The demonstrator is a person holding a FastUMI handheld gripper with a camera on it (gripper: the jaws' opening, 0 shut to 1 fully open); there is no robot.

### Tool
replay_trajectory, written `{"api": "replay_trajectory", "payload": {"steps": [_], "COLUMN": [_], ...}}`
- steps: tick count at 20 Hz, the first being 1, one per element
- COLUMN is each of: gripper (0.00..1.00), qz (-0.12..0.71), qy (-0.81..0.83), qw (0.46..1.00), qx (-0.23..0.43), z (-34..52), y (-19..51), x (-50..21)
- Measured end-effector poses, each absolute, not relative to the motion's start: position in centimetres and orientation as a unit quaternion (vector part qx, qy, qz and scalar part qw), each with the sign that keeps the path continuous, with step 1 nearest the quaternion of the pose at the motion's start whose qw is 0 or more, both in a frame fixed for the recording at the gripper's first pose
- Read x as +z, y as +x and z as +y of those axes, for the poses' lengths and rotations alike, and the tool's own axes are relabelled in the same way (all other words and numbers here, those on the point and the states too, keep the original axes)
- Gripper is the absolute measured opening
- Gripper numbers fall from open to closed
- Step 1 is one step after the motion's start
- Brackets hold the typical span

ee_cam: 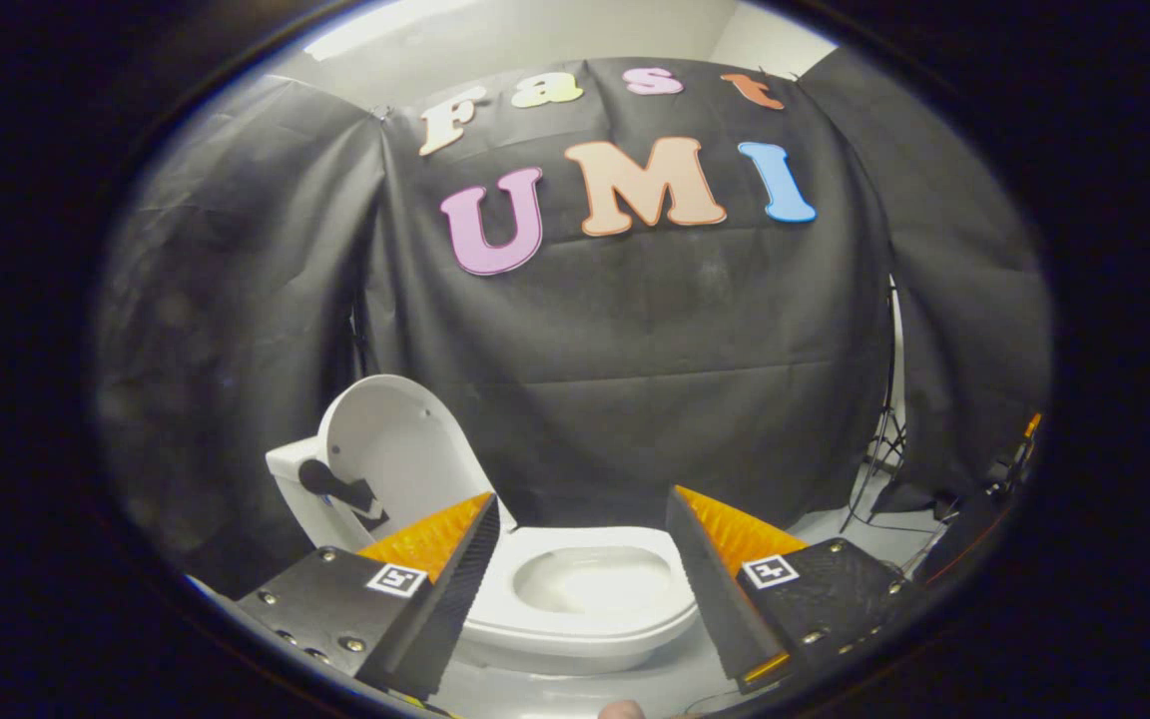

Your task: Open the toilet lid.

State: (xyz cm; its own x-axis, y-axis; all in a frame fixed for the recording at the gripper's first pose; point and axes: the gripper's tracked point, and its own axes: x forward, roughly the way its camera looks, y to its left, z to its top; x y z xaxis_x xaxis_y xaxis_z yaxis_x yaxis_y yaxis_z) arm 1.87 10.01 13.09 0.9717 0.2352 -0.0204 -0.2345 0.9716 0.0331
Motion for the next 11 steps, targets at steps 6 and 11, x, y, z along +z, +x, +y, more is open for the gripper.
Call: {"api": "replay_trajectory", "payload": {"steps": [6,11], "gripper": [0.99,0.99], "qz": [0.005,-0.002], "qy": [0.002,-0.013], "qw": [0.991,0.991], "qx": [0.131,0.135], "z": [10.3,9.6], "y": [1.4,2.1], "x": [14.2,15.2]}}
